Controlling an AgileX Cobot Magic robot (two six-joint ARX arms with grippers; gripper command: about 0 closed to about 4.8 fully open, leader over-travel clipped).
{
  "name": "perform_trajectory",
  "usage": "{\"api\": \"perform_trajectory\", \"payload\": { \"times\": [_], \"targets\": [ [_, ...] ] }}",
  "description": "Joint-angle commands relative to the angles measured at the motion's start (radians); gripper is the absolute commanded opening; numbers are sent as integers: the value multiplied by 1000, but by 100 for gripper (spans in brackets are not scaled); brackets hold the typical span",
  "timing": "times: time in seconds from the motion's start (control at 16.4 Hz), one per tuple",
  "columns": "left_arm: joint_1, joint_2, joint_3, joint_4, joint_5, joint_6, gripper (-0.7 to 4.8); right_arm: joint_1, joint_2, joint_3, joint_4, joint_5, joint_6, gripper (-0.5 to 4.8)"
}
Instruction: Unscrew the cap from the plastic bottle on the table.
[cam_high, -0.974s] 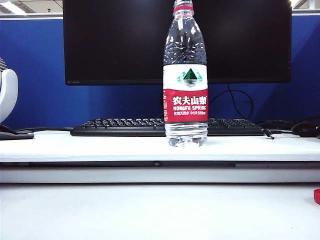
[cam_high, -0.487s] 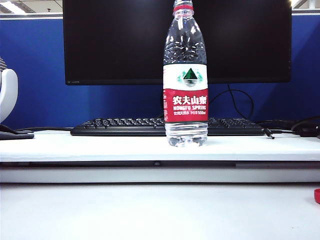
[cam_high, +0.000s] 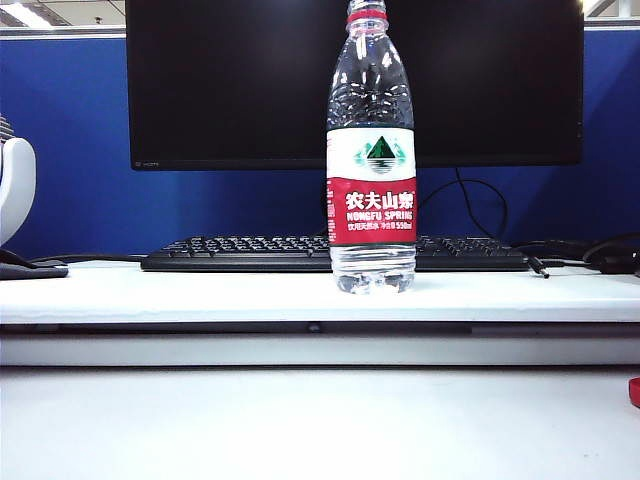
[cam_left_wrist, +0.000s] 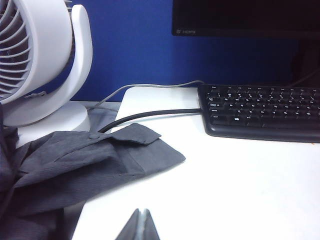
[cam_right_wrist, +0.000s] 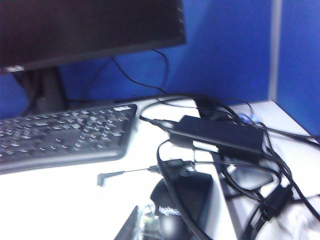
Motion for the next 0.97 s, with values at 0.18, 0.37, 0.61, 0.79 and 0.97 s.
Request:
{"api": "perform_trajectory", "payload": {
  "times": [0.18,0.37,0.61,0.79,0.97],
  "targets": [
    [0,-2,0,11,3,3,-5,10,-2,-27,48,-6,5,-6],
    [0,-2,0,11,3,3,-5,27,-2,-27,29,-2,4,-6],
    [0,-2,0,11,3,3,-5,49,-2,-28,50,-3,2,-6],
    [0,-2,0,11,3,3,-5,54,-2,-28,54,-6,2,-6],
    [0,-2,0,11,3,3,-5,54,-2,-28,50,-6,2,-6]
  ]
}}
